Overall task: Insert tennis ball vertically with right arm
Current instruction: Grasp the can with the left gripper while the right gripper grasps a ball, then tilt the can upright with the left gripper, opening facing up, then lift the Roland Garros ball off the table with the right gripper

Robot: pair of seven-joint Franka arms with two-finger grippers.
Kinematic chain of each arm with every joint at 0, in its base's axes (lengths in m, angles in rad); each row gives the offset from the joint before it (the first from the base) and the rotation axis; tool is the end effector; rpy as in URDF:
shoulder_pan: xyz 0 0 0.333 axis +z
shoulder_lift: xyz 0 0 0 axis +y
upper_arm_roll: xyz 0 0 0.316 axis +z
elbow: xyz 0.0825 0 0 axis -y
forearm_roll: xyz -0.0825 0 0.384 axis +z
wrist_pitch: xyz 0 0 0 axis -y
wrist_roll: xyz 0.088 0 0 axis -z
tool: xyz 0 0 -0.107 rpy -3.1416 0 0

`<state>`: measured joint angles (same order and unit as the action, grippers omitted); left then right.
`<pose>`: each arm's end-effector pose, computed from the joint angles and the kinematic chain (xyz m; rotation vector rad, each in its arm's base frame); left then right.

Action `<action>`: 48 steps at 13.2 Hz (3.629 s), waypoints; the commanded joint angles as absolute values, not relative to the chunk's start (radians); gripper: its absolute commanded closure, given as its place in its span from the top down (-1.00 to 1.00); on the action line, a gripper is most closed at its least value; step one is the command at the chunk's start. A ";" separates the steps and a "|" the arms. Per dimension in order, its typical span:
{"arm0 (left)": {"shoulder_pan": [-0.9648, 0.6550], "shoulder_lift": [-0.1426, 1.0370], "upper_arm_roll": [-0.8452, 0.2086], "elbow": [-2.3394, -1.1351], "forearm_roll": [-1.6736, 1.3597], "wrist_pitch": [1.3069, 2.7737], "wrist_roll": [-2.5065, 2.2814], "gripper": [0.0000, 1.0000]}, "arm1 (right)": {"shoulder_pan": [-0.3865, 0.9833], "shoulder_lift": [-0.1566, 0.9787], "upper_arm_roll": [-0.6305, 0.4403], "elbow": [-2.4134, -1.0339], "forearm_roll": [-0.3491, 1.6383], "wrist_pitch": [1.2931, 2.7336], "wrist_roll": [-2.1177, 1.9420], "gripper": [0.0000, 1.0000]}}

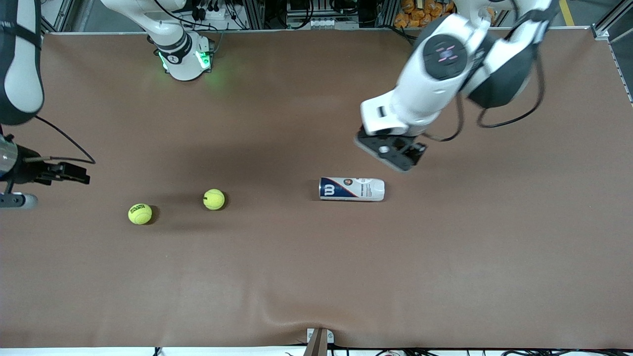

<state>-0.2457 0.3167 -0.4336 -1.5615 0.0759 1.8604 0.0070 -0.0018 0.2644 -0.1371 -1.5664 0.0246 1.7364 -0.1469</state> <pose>0.5289 -0.3789 0.4777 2.9022 -1.0394 -0.0125 0.6270 -0.0769 0.4840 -3.1369 -0.0092 0.1454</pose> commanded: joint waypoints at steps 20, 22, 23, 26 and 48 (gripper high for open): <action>-0.425 0.753 -0.433 -1.473 0.417 2.219 0.432 1.00 | -0.011 0.632 -0.111 -1.597 0.080 2.069 -0.185 1.00; -0.428 0.773 -0.433 -1.473 0.426 2.249 0.463 1.00 | -0.012 0.632 -0.110 -1.615 0.084 2.092 -0.192 1.00; -0.431 0.779 -0.433 -1.473 0.429 2.258 0.477 1.00 | -0.012 0.634 -0.110 -1.621 0.086 2.097 -0.193 1.00; -0.434 0.792 -0.431 -1.474 0.436 2.273 0.511 1.00 | -0.009 0.638 -0.109 -1.675 0.101 2.158 -0.202 1.00; -0.428 0.867 -0.419 -1.513 0.456 2.362 0.586 1.00 | -0.029 0.646 -0.100 -1.721 0.110 2.195 -0.284 -0.33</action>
